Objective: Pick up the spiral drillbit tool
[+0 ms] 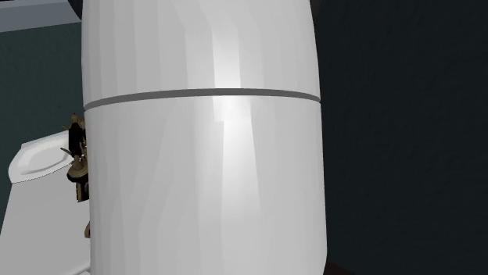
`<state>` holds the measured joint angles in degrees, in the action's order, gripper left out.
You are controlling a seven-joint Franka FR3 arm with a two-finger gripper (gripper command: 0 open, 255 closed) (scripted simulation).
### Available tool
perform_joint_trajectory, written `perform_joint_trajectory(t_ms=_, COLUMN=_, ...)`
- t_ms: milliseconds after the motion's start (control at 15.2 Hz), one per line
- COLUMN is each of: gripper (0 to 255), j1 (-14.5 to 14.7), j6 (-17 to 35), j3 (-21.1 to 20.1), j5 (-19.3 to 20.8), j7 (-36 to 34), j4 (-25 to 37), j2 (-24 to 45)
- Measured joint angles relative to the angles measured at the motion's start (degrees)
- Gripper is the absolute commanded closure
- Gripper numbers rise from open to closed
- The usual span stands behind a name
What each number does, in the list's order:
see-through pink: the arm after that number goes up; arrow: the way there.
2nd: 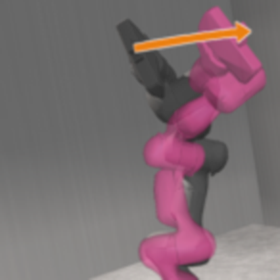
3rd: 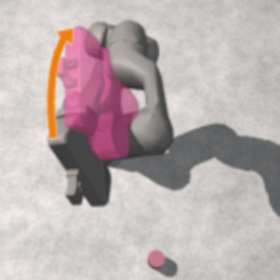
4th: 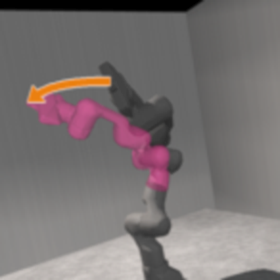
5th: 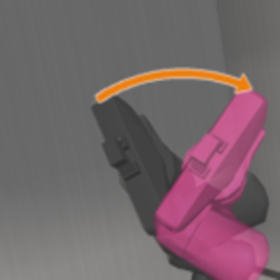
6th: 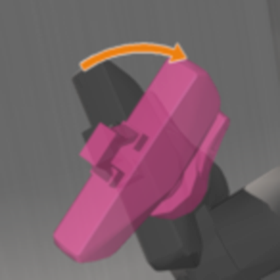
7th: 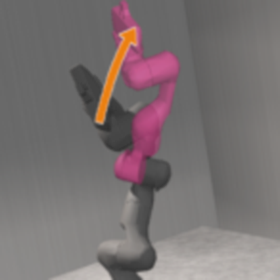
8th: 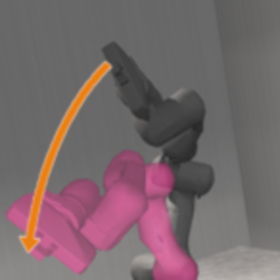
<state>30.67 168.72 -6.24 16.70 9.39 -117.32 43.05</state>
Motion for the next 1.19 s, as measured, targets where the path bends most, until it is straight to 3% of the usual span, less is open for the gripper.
perform_joint_trajectory(t_ms=528, gripper=255, j1=-0.1, j6=-0.1, j3=-0.1, j5=0.0, j7=0.0, j4=-0.2, j2=-0.3)
perform_joint_trajectory(t_ms=1188, gripper=255, j1=-2.2, j6=-4.5, j3=-2.5, j5=-1.3, j7=1.2, j4=-3.0, j2=-7.2)
